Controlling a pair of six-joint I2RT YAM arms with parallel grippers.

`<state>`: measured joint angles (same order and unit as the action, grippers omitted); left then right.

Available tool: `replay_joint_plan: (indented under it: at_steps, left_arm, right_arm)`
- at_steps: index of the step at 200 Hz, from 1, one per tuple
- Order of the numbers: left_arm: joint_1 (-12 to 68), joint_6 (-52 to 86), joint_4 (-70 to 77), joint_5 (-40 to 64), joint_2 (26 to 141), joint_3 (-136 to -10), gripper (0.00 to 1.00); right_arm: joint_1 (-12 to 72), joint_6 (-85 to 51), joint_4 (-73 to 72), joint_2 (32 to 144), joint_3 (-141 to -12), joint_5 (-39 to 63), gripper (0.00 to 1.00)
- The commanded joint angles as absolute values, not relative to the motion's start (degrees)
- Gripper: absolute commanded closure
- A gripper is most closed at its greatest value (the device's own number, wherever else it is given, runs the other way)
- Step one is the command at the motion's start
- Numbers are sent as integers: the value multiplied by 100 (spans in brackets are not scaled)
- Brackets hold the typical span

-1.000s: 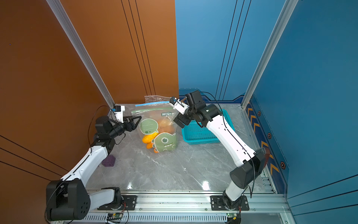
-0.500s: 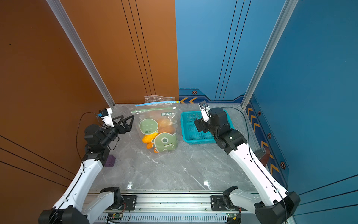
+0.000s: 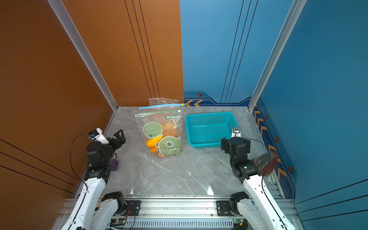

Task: Place the mango in a zip-top bag and seal the zipper
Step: Reset both arms

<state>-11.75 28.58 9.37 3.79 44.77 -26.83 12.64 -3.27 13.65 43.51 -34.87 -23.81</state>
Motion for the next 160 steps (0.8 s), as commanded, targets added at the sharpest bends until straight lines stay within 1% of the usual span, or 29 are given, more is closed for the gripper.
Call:
replay_joint_plan:
  at_steps: [1, 38, 66, 90, 113, 135, 160]
  left_arm:
    - [-1224, 2885, 860, 236, 4632, -2561, 2]
    - [-1215, 2923, 967, 397, 5026, -2374, 2]
    - [-1211, 2661, 1259, 403, 5319, -2099, 2]
    - [-1144, 2288, 1580, 128, 5428, -1928, 2]
    - [-1053, 1967, 1927, -50, 5648, -1914, 2]
    - [-915, 1672, 2052, -117, 6090, -2109, 2]
    - [-780, 1398, 2671, -138, 6624, -2112, 2]
  right_arm:
    - [1065, -627, 648, 4092, -3162, -2531, 0]
    - [744, -883, 426, 3910, -2766, -2534, 0]
    - [547, -787, -138, 3702, -2277, -2434, 0]
    - [418, -676, -678, 3706, -1924, -2386, 0]
    - [287, -646, -1158, 3949, -1702, -2309, 0]
    - [162, -603, -1474, 4355, -1635, -2191, 0]
    - [6, -545, -1850, 4809, -1634, -2028, 0]
